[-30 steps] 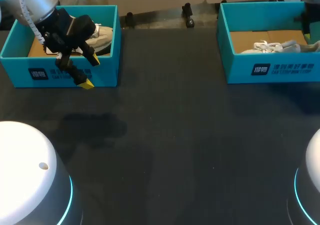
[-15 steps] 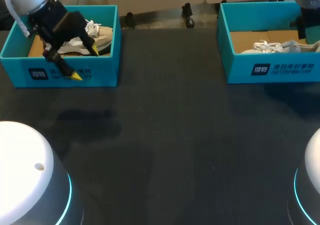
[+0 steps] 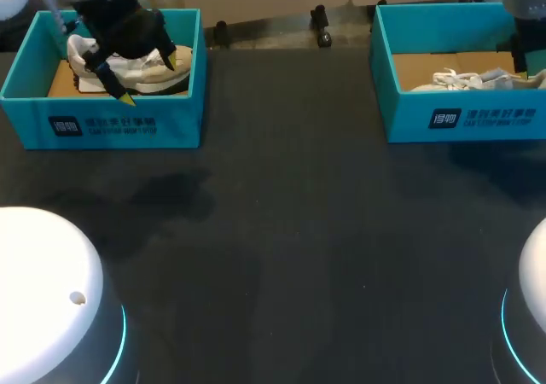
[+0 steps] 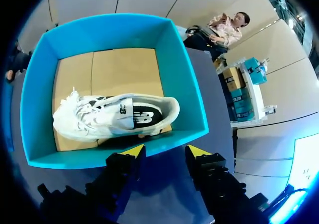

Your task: Take the shoe out of the shoebox, open the shoe tongue, remove and reinsert the insole, then place the shoe into the shoebox

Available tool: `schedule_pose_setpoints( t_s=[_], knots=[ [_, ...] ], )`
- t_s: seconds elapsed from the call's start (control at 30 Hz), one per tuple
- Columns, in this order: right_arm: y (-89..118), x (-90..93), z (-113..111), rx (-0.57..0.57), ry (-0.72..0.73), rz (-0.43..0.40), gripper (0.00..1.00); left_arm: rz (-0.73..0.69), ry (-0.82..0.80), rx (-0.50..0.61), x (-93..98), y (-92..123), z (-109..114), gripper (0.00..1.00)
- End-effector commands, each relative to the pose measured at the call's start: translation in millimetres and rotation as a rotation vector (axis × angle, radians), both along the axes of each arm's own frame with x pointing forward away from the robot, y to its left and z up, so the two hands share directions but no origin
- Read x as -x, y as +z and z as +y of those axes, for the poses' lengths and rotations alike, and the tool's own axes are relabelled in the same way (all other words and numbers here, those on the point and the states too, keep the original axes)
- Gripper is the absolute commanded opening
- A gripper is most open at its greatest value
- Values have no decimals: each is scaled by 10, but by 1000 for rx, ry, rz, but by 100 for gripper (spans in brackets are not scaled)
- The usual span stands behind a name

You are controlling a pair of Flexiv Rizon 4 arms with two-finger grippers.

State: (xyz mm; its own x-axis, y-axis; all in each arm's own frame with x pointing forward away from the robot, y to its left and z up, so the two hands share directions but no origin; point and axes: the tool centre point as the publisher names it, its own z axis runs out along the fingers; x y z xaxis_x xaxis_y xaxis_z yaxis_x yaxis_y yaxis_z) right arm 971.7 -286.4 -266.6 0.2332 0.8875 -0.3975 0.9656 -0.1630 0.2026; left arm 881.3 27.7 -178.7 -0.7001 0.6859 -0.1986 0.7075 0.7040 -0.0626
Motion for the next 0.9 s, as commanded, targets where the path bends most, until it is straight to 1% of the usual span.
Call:
schedule_pose_setpoints(
  t_s=[0.03,0.07,0.13,0.2,0.23,0.37,0.43,0.47,0.53,0.57,0.6,0.63,0.67,0.7,0.73,0.77,0.8,0.83,0.87,0.9],
  knots=[
    [-10,-27,4,-1,-11,-9,55,-39,4,-48,60,21,-70,100],
    [-5,-39,14,-1,-15,-16,56,-39,4,-48,60,21,-70,100],
    [13,-62,37,-7,-21,-29,56,-39,4,-48,60,21,-70,100],
    [39,-67,69,-10,-17,-31,52,-39,4,-48,60,21,-70,100],
    [57,-62,90,-15,-13,-37,53,-39,4,-48,60,21,-70,100],
    [109,16,183,-28,-4,-54,55,-39,4,-48,60,21,-70,100],
    [143,92,287,-54,10,-69,57,-39,4,-48,60,21,-70,100],
    [150,134,342,-70,33,-80,61,-49,-28,-55,64,10,-62,100],
    [153,221,453,-91,81,-83,75,-54,-78,-49,26,-7,-36,100],
    [156,262,507,-102,107,-83,83,-54,-99,-57,-5,-26,-23,100],
    [160,305,558,-108,131,-73,89,-55,-97,-52,-54,-33,-6,100],
    [168,343,598,-113,148,-70,86,-72,-120,-51,-95,-38,9,100],
    [182,379,629,-122,156,-73,80,-71,-145,-40,-134,-44,32,100],
    [188,417,656,-138,162,-72,78,-54,-151,-15,-191,-41,56,100],
    [190,456,682,-145,176,-69,76,-45,-189,7,-230,-38,81,100],
    [188,487,707,-151,189,-64,76,-25,-208,5,-276,-45,104,100],
    [185,520,736,-167,207,-64,78,-55,-234,-9,-322,-56,121,100],
    [180,553,769,-190,236,-62,84,-29,-274,-2,-353,-63,148,100],
    [185,580,811,-197,273,-63,95,-36,-273,3,-403,-58,171,100],
    [189,600,856,-207,301,-56,100,-30,-305,1,-442,-58,197,100]
  ],
)
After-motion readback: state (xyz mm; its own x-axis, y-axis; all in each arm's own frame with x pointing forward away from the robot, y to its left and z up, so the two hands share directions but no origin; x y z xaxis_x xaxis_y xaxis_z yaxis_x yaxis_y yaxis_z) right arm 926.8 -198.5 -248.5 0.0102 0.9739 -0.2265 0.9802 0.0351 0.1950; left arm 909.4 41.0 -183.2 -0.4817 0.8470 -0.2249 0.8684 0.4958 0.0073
